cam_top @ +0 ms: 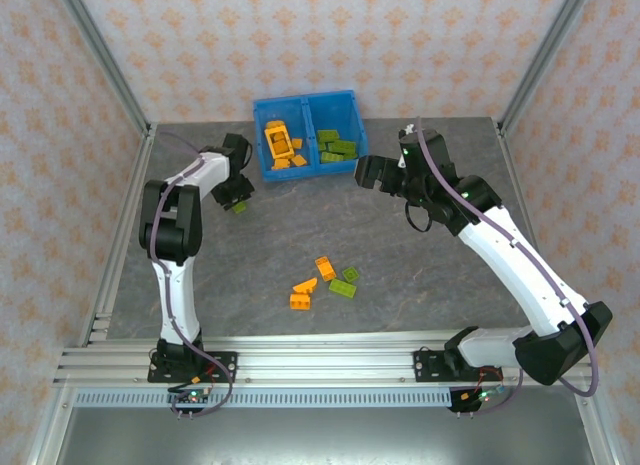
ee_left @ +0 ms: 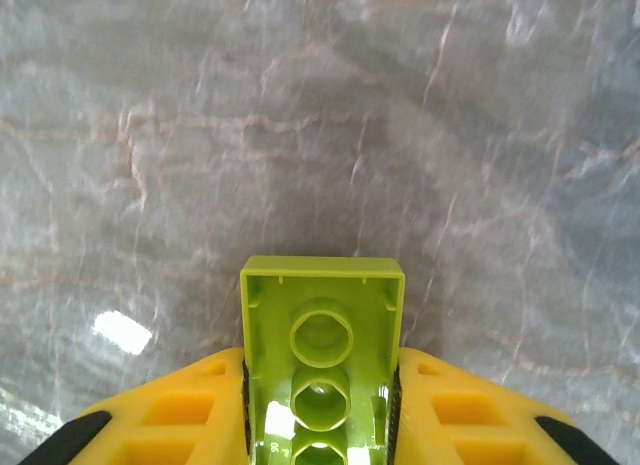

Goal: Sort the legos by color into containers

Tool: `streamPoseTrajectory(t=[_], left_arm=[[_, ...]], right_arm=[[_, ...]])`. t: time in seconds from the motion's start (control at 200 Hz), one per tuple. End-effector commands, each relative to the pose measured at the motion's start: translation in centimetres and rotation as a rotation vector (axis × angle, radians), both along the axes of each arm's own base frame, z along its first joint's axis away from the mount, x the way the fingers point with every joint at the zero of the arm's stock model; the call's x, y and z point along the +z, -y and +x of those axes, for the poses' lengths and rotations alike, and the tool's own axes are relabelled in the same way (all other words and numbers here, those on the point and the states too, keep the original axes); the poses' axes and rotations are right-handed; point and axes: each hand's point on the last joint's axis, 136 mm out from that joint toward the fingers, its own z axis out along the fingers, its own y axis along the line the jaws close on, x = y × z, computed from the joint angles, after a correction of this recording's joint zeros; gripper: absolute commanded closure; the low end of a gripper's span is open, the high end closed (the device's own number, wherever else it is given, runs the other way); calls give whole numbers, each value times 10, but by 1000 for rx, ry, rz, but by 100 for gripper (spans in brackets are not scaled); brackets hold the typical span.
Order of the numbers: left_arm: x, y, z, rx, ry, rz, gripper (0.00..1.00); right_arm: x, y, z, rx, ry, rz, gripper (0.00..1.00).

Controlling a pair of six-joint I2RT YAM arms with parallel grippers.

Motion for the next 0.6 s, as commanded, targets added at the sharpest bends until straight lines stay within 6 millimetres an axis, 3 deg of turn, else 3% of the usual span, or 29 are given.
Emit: streamPoseTrajectory(t=[0.0,0.045,0.095,0.185,0.35,0.375,0.5,0.561,0.596], left_arm=[[59,14,-3,-6,126,-61,75],[79,21,-2,-22,176,-64,75],[116,35,-1,-60,260,-65,75],[162,71,6,-152,366,-75,75],[218,144,35,-312,514,-94,75],[210,155,44,-331,505,-85,75],[213,197,84,-419,573,-38,75],[212,209,105,-459,623,22,75],[209,217,115,-480,644,38,75]], right_arm=[[9,3,-6,-1,1,23,1],[8,0,-8,14,-2,29,1],[8,-6,-11,49,-6,47,1],[9,-24,-18,149,-15,102,0],[11,-38,-31,232,-28,178,1],[10,-37,-32,228,-29,181,1],[5,-30,-34,191,-39,189,1],[-2,-29,-34,178,-57,183,1],[5,-24,-40,173,-35,192,1]])
